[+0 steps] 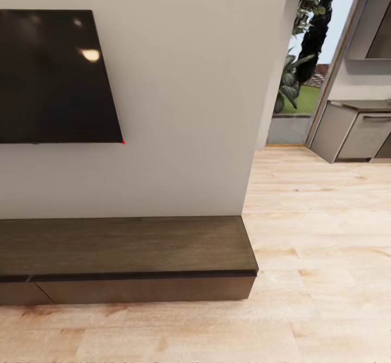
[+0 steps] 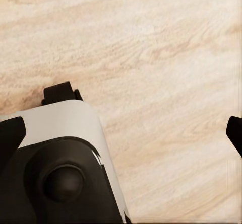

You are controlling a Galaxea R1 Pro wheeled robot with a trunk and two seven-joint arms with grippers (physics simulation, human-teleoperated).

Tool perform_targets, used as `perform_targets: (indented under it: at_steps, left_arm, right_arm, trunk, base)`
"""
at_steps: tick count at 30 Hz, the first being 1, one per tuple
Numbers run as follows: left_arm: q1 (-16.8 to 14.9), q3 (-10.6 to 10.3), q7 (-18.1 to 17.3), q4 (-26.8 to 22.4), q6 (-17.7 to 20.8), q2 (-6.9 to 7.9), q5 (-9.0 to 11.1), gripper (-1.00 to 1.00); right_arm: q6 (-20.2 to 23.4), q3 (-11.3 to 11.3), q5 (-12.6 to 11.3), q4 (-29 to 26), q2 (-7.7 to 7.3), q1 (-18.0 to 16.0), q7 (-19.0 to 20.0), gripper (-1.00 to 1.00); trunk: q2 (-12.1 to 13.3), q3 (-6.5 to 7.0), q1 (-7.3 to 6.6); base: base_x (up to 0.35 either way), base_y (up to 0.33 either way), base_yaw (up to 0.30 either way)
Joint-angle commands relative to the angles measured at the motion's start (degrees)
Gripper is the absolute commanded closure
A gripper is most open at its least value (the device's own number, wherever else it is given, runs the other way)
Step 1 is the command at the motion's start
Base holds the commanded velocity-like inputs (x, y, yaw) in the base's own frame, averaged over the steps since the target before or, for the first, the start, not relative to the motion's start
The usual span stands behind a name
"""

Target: Place each of the two pumpkins and all three candles from the living room inside a cabinet in the living room (use any cabinet), then make sure every cabinet is closed, and position the cauldron so it is next to a table in the living room.

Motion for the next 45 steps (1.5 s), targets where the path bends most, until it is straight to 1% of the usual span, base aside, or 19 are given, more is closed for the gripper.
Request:
perform_targets:
  at_steps: [1, 16, 26, 31, 33, 37, 39, 42, 45]
  left_arm:
    - [0.10, 0.01, 0.09, -0.01, 0.19, -0.04, 0.43, -1.00]
    - [0.72, 0.01, 0.09, 0.22, 0.23, -0.37, 0.43, -1.00]
    - [1.30, 0.01, 0.09, 0.22, 0.24, -1.12, 0.45, -1.00]
    - [1.57, 0.01, 0.09, 0.22, 0.43, -1.00, 0.58, -1.00]
    - [2.40, 0.05, 0.09, 0.22, 0.14, -0.83, 0.66, -1.00]
    - [3.34, 0.12, -0.18, 0.22, 0.00, -1.32, 0.73, -1.00]
    - [3.51, 0.14, -0.28, 0.22, -0.04, -1.67, 0.71, -1.00]
    - [3.61, 0.17, -0.33, 0.22, -0.09, -1.85, 0.71, -1.00]
    - [3.63, 0.18, -0.35, 0.22, -0.07, -1.90, 0.70, -1.00]
  right_arm:
    - [-0.12, 0.47, -0.60, -0.06, -0.01, 0.00, -0.15, -1.00]
    - [-0.10, 0.51, -0.60, -0.04, 0.06, 0.00, -0.14, -1.00]
    - [-0.13, 0.51, -0.60, -0.03, 0.03, 0.00, -0.18, -1.00]
    - [-0.54, 0.57, -0.56, -0.03, 0.06, 0.07, -0.20, -1.00]
    - [-0.73, 0.59, -0.53, -0.03, 0.06, 0.13, -0.35, -1.00]
    - [-0.79, 0.63, -0.45, -0.03, 0.10, 0.27, -0.47, -1.00]
    - [-0.74, 0.68, -0.44, -0.03, 0.42, 0.32, -0.45, -1.00]
    - [-0.69, 0.75, -0.43, -0.03, 0.74, 0.34, -0.34, -1.00]
    - [-0.70, 0.71, -0.43, -0.03, 0.58, 0.35, -0.27, -1.00]
  trunk:
    - [0.39, 0.04, -0.23]
    - [6.41, 1.32, -3.53]
    - [6.41, 0.37, -3.53]
    - [6.41, -0.10, -3.53]
    - [6.41, -0.28, -3.53]
    - [6.41, -0.42, -3.53]
    - [6.41, -0.44, -3.53]
    - [6.41, -0.46, -3.53]
    - [6.41, -0.46, -3.53]
  base:
    - [0.000, 0.000, 0.000]
    - [0.000, 0.000, 0.000]
    - [0.000, 0.000, 0.000]
    - [0.000, 0.000, 0.000]
    - [0.000, 0.000, 0.000]
    - [0.000, 0.000, 0.000]
    - [0.000, 0.000, 0.000]
    - [0.000, 0.000, 0.000]
    - [0.000, 0.000, 0.000]
